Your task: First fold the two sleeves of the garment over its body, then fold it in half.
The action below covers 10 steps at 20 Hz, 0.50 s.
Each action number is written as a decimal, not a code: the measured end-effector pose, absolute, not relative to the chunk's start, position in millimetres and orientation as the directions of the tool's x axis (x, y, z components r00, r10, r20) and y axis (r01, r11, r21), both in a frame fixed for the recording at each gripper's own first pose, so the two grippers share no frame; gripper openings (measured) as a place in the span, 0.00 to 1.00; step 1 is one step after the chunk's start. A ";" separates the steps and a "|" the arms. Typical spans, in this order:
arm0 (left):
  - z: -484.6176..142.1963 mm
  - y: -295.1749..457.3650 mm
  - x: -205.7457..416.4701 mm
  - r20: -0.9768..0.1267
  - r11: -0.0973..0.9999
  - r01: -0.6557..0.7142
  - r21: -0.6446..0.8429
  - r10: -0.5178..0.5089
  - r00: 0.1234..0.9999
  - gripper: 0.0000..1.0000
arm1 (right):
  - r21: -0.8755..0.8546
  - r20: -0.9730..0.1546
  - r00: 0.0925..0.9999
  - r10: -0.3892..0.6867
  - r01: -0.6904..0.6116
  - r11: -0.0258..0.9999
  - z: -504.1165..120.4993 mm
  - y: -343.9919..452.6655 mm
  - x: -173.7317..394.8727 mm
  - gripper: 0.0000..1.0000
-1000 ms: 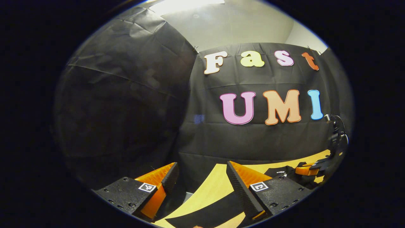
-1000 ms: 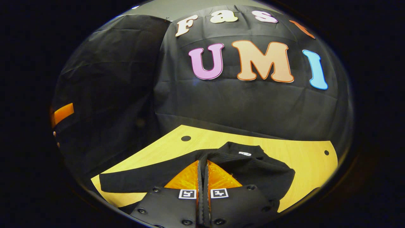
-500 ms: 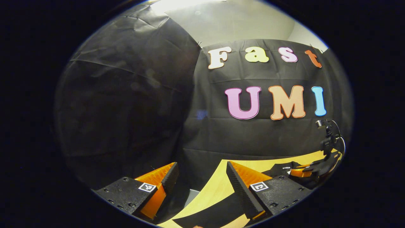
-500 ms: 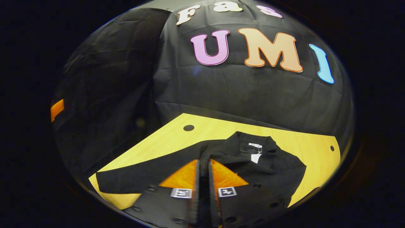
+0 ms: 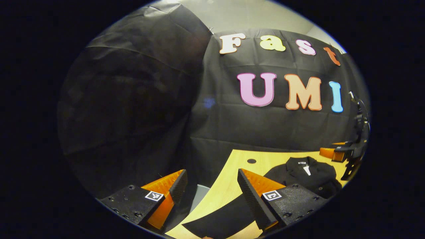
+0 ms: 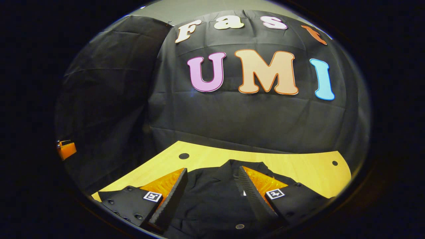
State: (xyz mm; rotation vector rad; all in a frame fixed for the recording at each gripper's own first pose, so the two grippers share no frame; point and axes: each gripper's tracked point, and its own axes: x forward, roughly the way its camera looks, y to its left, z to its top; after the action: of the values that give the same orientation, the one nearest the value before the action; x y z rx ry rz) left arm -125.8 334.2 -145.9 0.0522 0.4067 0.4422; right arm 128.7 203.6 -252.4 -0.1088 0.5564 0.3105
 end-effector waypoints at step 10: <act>-263.2 333.5 -175.0 -0.641 0.903 -0.403 0.145 0.396 0.658 0.93 | -0.076 -0.559 0.804 0.203 -0.294 0.953 -262.2 177.3 115.6 0.98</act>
State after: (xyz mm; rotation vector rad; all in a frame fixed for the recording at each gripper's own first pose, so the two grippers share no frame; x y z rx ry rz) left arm -175.0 333.5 -263.2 -0.0102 0.7229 0.4529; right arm 115.6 177.3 -262.2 -0.1617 0.5795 0.2674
